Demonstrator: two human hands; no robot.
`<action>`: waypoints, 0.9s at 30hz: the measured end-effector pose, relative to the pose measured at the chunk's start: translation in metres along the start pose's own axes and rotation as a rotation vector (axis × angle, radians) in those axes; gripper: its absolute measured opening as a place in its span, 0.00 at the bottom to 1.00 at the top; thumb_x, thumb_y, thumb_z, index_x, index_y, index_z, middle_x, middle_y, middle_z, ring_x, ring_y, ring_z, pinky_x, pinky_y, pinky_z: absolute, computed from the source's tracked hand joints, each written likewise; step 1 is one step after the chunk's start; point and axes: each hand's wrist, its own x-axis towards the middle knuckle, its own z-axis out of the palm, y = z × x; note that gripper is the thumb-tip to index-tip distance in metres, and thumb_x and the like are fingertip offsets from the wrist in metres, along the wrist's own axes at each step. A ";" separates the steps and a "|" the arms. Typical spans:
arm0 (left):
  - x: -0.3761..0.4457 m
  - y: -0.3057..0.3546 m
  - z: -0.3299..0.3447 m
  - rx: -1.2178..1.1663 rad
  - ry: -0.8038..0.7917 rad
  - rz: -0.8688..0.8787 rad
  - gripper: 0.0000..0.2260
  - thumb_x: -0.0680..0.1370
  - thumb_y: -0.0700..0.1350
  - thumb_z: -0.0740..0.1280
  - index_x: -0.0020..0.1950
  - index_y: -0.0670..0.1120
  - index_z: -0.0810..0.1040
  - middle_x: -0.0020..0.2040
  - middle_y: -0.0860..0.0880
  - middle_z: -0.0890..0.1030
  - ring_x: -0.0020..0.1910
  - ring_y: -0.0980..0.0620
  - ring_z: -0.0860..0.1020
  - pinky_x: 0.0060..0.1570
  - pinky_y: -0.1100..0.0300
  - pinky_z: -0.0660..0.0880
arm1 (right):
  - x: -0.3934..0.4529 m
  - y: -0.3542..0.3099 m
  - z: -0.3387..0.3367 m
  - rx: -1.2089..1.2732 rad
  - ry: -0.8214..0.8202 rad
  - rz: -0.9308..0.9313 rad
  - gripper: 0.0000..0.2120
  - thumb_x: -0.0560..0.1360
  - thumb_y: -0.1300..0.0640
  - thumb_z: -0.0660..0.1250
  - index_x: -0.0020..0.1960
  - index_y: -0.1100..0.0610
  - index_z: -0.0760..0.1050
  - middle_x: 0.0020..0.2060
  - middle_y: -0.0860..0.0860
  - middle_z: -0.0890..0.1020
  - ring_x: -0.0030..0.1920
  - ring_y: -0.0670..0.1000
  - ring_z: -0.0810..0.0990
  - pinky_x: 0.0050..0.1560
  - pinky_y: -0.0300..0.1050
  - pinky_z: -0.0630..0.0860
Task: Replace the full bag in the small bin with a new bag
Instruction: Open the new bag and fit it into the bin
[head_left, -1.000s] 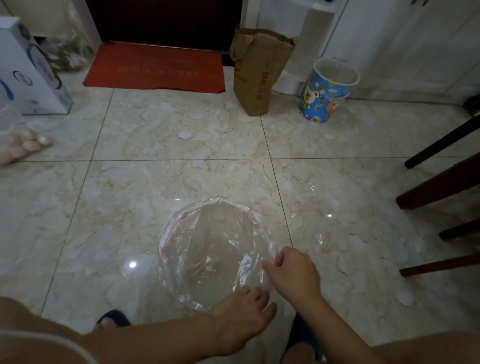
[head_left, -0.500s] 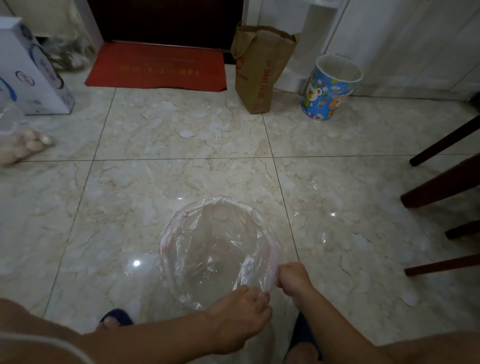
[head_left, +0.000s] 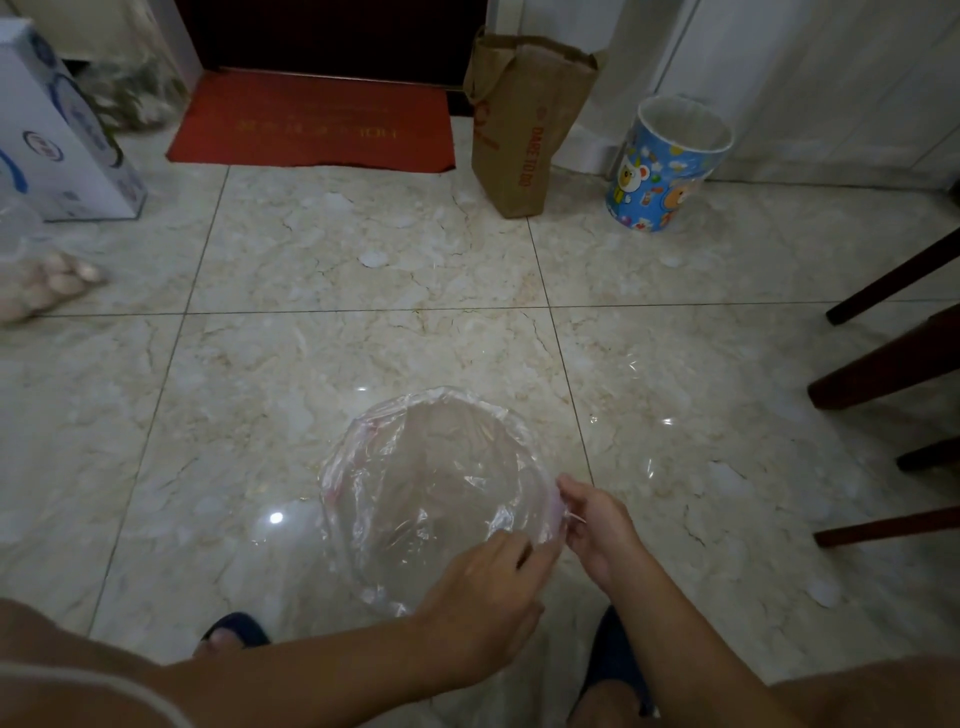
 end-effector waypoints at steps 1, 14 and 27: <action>0.000 -0.001 0.002 0.024 -0.027 -0.019 0.30 0.70 0.49 0.67 0.72 0.46 0.67 0.50 0.49 0.75 0.45 0.49 0.73 0.41 0.58 0.74 | 0.002 0.001 -0.002 -0.007 -0.012 0.024 0.08 0.76 0.62 0.67 0.53 0.63 0.81 0.46 0.57 0.85 0.45 0.56 0.82 0.41 0.47 0.78; -0.009 -0.002 0.004 0.303 -0.108 0.269 0.21 0.69 0.35 0.51 0.54 0.43 0.80 0.59 0.39 0.80 0.47 0.45 0.79 0.44 0.57 0.76 | 0.024 0.013 -0.012 0.031 0.045 -0.017 0.09 0.81 0.63 0.60 0.55 0.66 0.76 0.48 0.60 0.81 0.44 0.56 0.79 0.43 0.47 0.77; -0.004 -0.007 0.007 0.132 -0.003 0.219 0.13 0.70 0.37 0.60 0.53 0.46 0.76 0.49 0.46 0.79 0.43 0.47 0.74 0.42 0.56 0.72 | 0.026 0.045 -0.002 -0.469 0.021 -0.073 0.09 0.78 0.61 0.64 0.45 0.59 0.83 0.42 0.57 0.86 0.44 0.57 0.83 0.41 0.48 0.79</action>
